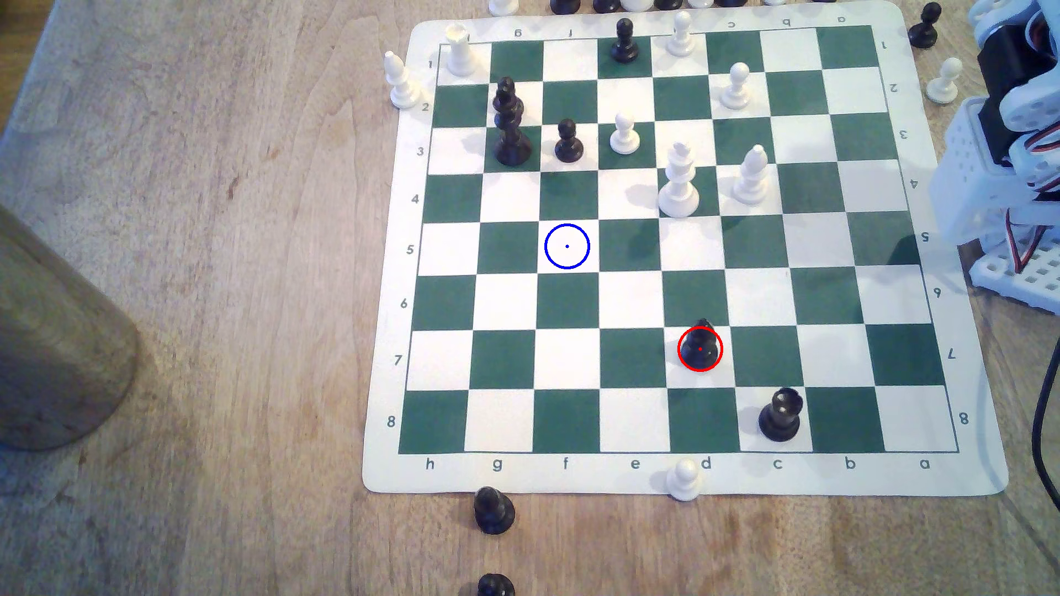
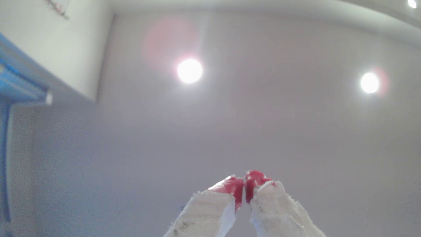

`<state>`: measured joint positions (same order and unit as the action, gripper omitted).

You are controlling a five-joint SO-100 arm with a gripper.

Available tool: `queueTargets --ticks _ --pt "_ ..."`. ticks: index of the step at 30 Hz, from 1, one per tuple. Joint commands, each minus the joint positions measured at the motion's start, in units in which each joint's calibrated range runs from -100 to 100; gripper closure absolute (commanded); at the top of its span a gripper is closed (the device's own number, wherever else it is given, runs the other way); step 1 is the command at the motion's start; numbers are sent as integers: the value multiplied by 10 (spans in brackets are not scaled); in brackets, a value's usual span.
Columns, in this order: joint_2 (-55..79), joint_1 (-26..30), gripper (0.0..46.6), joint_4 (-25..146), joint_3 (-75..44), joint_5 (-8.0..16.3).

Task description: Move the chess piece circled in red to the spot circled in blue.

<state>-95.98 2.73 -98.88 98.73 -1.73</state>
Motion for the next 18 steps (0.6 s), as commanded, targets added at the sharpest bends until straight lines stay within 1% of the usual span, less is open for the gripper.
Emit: queueTargets --ticks 1,3,6,10,11,14,15,18 --pt "2 33 464 -4 13 -1" --pt "3 46 464 31 12 -1" --pt "3 58 464 151 12 -1" --pt "3 38 464 269 11 0" --pt "3 33 464 335 8 1" --pt "3 29 464 380 5 1" --pt "3 28 464 446 2 -1" --pt "3 41 464 609 -26 2"
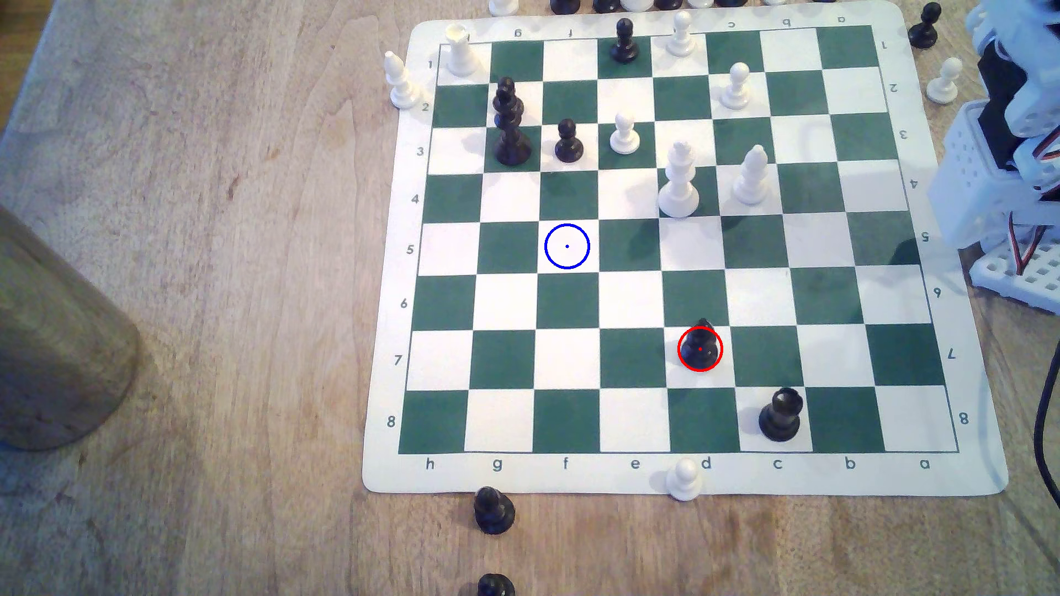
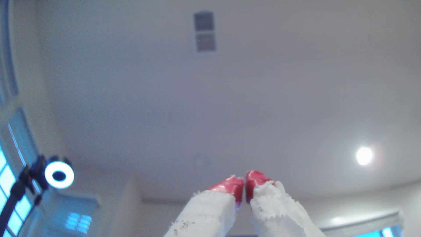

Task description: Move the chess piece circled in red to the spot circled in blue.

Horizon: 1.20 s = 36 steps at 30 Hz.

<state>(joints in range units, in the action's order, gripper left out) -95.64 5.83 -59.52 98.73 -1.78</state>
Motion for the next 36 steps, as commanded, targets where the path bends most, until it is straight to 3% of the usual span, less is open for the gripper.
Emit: queueTargets --ticks 1,10,21,28,31,36 --pt "1 12 464 252 -36 3" --pt "1 29 464 720 -156 0" --pt "6 81 442 959 -180 8" --pt "82 121 324 1135 -275 26" --pt "131 136 320 1151 -277 28" --pt "219 142 326 1136 -288 52"
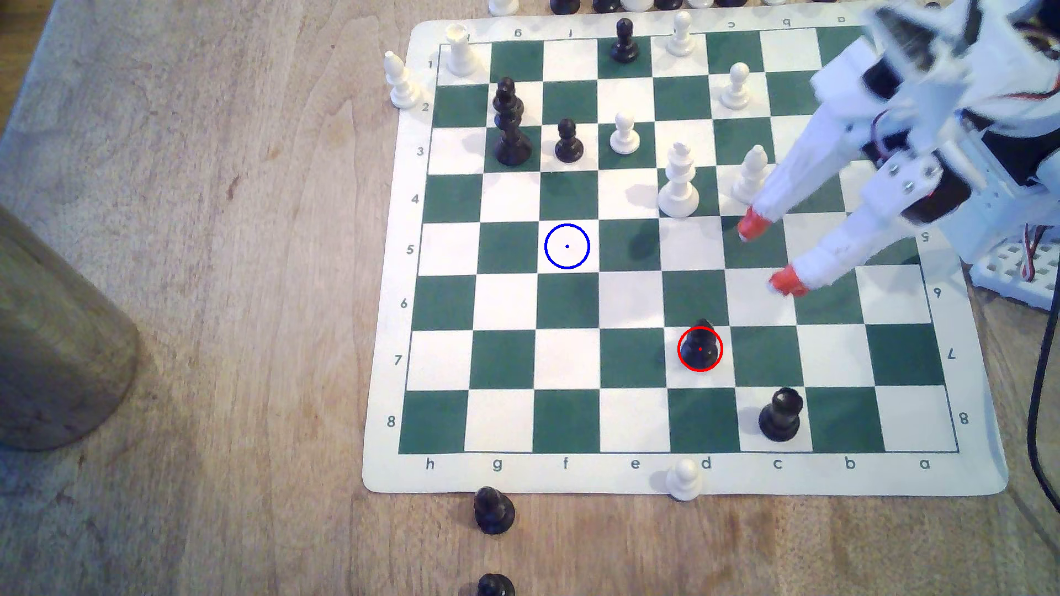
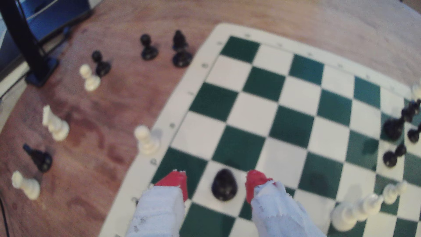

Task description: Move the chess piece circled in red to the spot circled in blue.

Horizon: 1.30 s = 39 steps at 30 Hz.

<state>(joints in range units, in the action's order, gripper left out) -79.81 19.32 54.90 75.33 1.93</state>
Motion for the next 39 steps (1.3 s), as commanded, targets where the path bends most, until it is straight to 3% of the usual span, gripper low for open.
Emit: queueTargets --ticks 1,8,22,28,39 --pt "80 9 328 -25 -50 21" --pt "161 21 342 -79 -36 36" --pt "307 11 338 -196 -22 39" --pt "369 11 311 -259 -21 42" --pt "427 4 321 -302 -42 43"
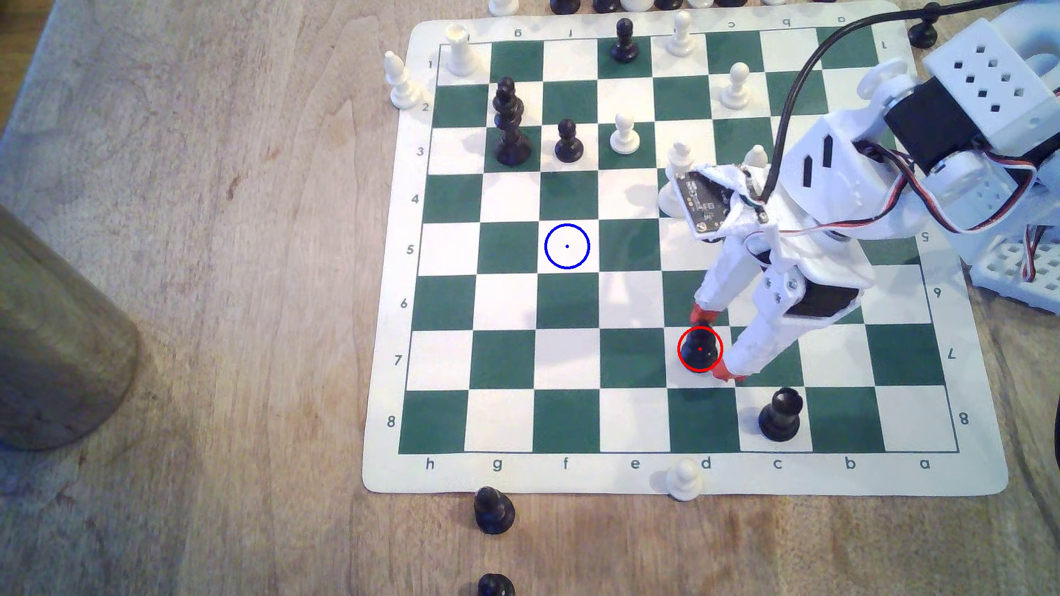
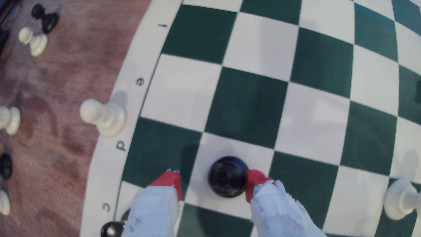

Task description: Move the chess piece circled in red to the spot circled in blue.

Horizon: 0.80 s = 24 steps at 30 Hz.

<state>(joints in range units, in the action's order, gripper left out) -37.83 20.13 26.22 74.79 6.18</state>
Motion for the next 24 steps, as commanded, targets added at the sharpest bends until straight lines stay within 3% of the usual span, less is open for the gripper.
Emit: queueTargets --ticks 1,9,15,20,24 --pt "13 -4 322 -23 -38 1" --pt "48 -15 324 -60 -39 1" --pt "22 -16 430 -34 -42 0" --pt "10 -12 463 -17 -42 -1" --pt "-7 -8 463 -2 -47 1"
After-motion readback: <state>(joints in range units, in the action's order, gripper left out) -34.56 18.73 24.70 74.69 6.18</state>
